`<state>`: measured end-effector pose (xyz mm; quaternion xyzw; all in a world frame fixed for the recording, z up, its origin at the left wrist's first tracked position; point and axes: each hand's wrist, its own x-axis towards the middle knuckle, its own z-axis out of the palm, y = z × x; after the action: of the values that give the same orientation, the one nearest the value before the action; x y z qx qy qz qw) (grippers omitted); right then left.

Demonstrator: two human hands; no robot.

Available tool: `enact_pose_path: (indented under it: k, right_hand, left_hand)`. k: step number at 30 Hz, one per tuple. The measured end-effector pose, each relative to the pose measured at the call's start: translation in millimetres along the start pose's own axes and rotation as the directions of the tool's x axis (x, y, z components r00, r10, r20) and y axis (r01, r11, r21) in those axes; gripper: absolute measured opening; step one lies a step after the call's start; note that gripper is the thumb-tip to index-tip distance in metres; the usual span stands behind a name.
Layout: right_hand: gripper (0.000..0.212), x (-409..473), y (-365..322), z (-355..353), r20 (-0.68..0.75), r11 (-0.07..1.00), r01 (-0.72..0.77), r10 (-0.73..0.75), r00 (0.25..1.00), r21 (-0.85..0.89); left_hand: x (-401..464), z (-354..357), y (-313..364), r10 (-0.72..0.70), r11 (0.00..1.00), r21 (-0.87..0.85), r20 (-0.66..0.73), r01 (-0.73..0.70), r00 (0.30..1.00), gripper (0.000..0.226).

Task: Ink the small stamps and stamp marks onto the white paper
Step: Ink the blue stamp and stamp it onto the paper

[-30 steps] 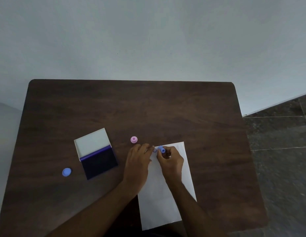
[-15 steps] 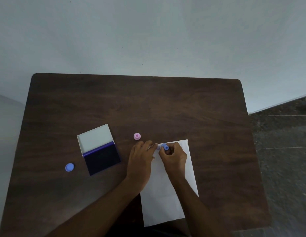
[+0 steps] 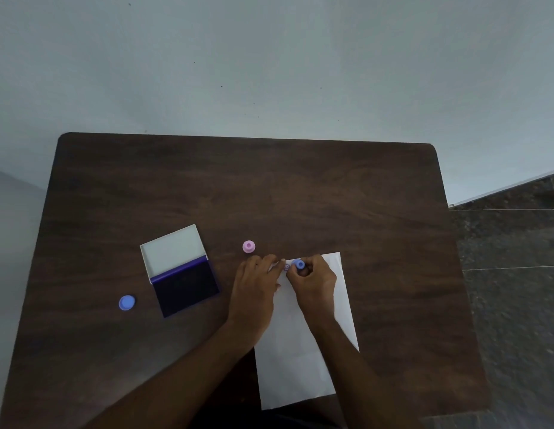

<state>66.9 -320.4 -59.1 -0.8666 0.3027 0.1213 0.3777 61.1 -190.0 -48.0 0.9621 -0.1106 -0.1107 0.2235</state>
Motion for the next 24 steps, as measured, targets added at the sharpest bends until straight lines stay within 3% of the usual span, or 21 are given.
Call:
enact_pose_path:
  k: [6, 24]
  right_hand:
    - [0.034, 0.4, -3.7, -2.0, 0.014, 1.000, -0.026, 0.026, 1.000, -0.006]
    - [0.032, 0.4, -7.3, -1.2, 0.004, 0.999, -0.019, 0.019, 1.000, -0.037]
  left_hand:
    - [-2.3, -0.5, -2.3, 0.008, 0.999, 0.035, 0.054, -0.010, 0.999, 0.062]
    - [-4.4, -5.0, 1.7, -0.018, 0.998, 0.055, 0.080, 0.014, 0.997, 0.059]
